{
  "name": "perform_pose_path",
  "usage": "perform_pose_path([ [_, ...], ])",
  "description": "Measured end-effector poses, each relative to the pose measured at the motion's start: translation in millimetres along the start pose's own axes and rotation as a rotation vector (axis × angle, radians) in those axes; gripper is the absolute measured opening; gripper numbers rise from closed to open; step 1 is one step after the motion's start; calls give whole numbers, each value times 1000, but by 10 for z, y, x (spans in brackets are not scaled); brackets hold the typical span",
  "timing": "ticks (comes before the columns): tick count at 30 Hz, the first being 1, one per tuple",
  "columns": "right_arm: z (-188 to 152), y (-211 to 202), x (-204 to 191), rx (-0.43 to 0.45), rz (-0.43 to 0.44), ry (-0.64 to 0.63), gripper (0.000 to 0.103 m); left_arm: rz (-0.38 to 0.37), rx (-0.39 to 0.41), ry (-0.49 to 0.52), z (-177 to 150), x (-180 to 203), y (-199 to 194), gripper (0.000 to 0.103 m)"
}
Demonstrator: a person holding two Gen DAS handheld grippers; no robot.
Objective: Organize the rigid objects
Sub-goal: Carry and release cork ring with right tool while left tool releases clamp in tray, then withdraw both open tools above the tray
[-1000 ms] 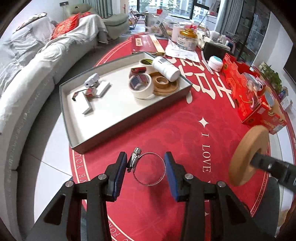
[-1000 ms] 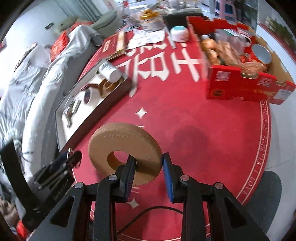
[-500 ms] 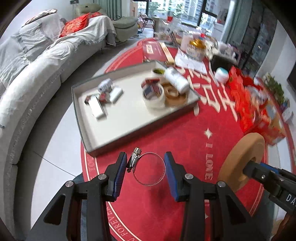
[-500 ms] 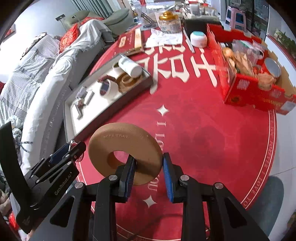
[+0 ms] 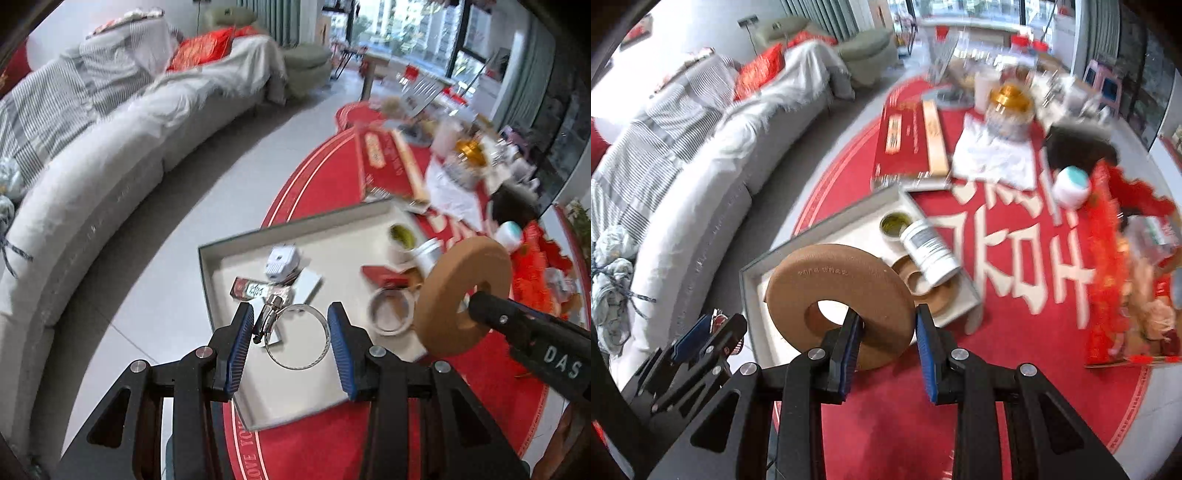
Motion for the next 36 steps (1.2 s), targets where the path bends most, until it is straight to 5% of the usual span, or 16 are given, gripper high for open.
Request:
perform_pose_path([
  [3, 116, 307, -76, -52, -14, -4, 31, -17, -53, -9, 54, -12, 284, 46],
  [6, 246, 550, -127, -84, -20, -15, 31, -15, -75, 13, 61, 19, 456, 82],
  [8, 314, 686, -165, -132, 5, -50, 55, 4, -55, 40, 47, 32, 487, 89],
  [9, 331, 715, -180, -144, 1, -64, 87, 10, -46, 47, 37, 45, 477, 90],
  [10, 330, 697, -184, -124, -14, -71, 97, 15, -33, 53, 38, 40, 471, 91],
  [12, 290, 556, -188, -29, -50, -89, 97, 65, -27, 57, 51, 35, 477, 91],
  [16, 255, 392, -168, -9, -63, -100, 97, 241, -68, 57, 48, 40, 497, 91],
  [22, 258, 282, -157, -39, -49, -82, 97, 90, -127, -24, 22, -110, 500, 91],
  [36, 233, 339, -225, -87, -12, -84, 103, 68, -150, -50, 37, -167, 487, 92],
])
Point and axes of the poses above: each gripper's, at about its wrist camera, not at the fingertips, and y roughly the way its jaws point, x to its right, z to its top, the point moved 1 cm from there along y, roughly the way its jaws point, and after that the axes turned 12 degrees about -x, right-handed, at the moved point
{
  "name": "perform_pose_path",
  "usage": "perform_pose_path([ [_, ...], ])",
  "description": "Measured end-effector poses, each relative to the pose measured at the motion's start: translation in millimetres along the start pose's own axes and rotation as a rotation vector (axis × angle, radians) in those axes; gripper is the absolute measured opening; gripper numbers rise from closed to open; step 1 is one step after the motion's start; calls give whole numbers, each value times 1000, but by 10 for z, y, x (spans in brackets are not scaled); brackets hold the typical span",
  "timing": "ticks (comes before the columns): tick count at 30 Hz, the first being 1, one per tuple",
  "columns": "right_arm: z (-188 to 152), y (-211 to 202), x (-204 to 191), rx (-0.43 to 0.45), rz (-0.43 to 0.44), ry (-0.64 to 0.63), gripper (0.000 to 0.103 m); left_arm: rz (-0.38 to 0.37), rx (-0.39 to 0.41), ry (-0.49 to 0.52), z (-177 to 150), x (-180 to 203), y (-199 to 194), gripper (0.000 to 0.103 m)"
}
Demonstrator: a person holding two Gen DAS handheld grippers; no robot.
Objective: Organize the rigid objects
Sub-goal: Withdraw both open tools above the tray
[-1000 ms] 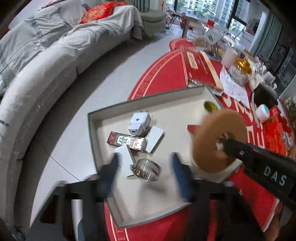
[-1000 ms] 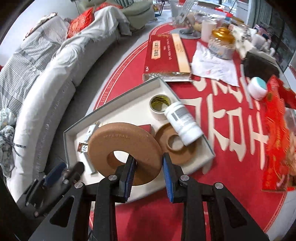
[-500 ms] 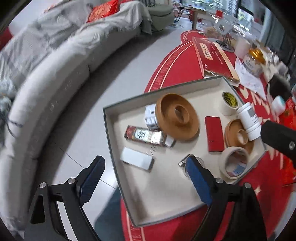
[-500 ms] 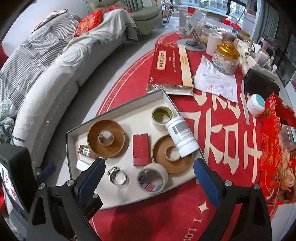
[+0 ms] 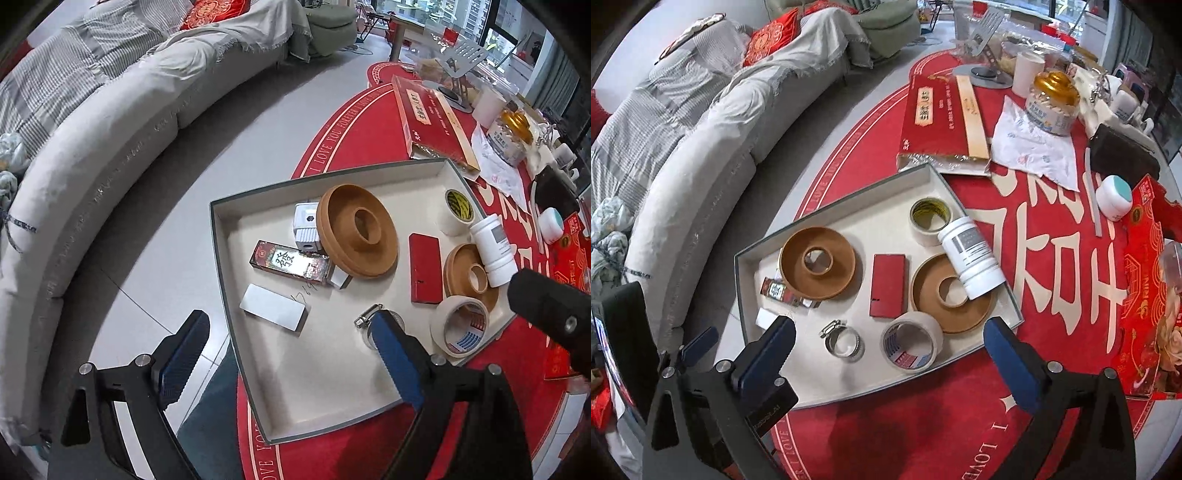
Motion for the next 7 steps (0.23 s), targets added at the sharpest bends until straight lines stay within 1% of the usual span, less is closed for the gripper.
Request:
perform_pose_path([
  [4, -17, 1, -17, 8, -13, -5, 103, 1, -1, 1, -9, -2, 0, 92],
  [7, -22, 17, -16, -2, -10, -6, 103, 23, 27, -6, -24, -7, -29, 92],
])
Point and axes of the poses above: each gripper's, at about its wrist camera, not at the fingertips, and y roughly the way its jaws point, x to its right, z to its top, the point moved 1 cm from there along y, roughly the way its jaws point, and after that the axes turned 12 degrees about -x, right-handed, at the moved point
